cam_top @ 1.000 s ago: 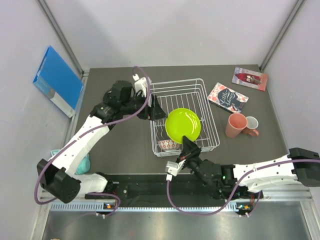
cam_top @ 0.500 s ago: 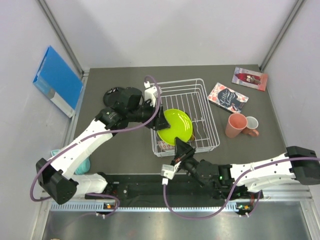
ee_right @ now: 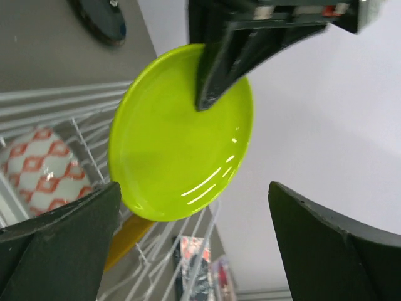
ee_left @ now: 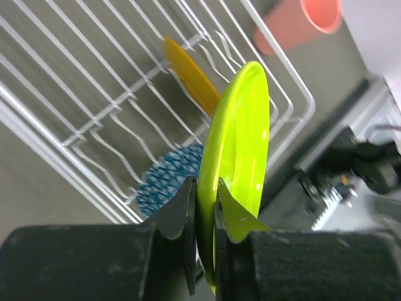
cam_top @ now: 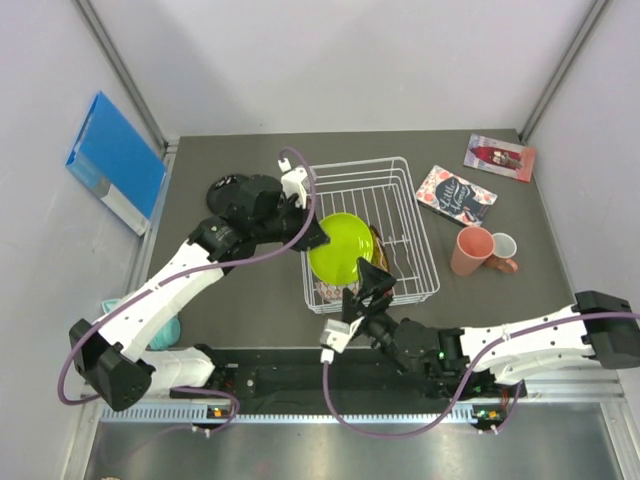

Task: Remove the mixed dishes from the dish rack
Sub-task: Place the plate at the center of the board.

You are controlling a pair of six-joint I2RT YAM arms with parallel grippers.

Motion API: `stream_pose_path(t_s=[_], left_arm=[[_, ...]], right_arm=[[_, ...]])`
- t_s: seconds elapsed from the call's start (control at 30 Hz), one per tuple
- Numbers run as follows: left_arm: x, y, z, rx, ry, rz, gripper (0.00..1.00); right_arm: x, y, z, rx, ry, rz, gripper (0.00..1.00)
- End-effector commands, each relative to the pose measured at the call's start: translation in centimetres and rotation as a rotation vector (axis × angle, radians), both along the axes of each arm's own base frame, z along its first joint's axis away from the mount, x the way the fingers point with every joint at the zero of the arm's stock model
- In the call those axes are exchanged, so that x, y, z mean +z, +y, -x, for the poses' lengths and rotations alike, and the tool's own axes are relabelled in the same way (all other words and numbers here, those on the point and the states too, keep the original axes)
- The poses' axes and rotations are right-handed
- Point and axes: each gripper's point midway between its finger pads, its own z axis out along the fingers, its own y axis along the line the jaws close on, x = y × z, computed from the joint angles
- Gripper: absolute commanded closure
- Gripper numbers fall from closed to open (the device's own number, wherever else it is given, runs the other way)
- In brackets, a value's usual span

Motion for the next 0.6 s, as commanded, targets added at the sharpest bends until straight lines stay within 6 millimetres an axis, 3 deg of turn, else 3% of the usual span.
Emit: stream_pose_path(t_s=[0.0, 0.07, 0.1, 0.2, 0.23, 0.3, 0.33, 0.4, 0.43, 0.5, 0.53, 0.57], left_arm=[[3.3, 1.4, -3.4, 0.154, -0.151, 0.022, 1.0], [4.1, 2.5, -5.2, 0.256, -0.159, 0.034, 1.0], [4.7, 3.0, -6.0, 0.294, -0.165, 0.055, 1.0], [5.7, 6.5, -9.3, 0.471, -0.143, 0.137, 1.0], [6.3, 9.6, -11.5, 0.571, -0.153, 0.169, 1.0], [6.4, 12.6, -13.6, 0.683, -0.116, 0.235, 1.0], [6.2, 15.8, -15.5, 0.773, -0.12, 0.253, 1.0], [5.5, 18.5, -17.2, 0.866, -0.091, 0.284, 1.0], [4.1, 20.8, -18.6, 0.929, -0.065, 0.281, 1.0], [2.5, 23.1, -20.1, 1.005, -0.027, 0.293, 1.0], [0.5, 24.9, -21.0, 1.056, 0.019, 0.29, 1.0], [0.6, 25.4, -22.1, 1.054, -0.003, 0.324, 1.0]], right_arm=[[7.2, -0.8, 0.0, -0.063, 0.155, -0.434, 0.0], [10.1, -1.6, 0.0, -0.073, 0.259, -0.636, 0.01], [10.6, -2.0, -0.1, -0.089, 0.296, -0.671, 0.0], [14.2, -4.5, -0.2, -0.106, 0.439, -0.939, 0.0], [15.1, -5.8, -0.2, -0.094, 0.471, -0.995, 0.0], [16.6, -7.9, -0.1, -0.064, 0.532, -1.142, 0.0], [16.7, -8.5, -0.1, -0.056, 0.546, -1.171, 0.0], [17.0, -9.7, 0.1, -0.031, 0.582, -1.228, 0.0], [16.8, -10.0, 0.1, -0.029, 0.594, -1.236, 0.0], [16.3, -10.4, 0.2, -0.028, 0.602, -1.233, 0.0], [16.0, -10.3, 0.2, -0.029, 0.606, -1.221, 0.0], [15.5, -10.2, 0.3, -0.032, 0.623, -1.212, 0.0]])
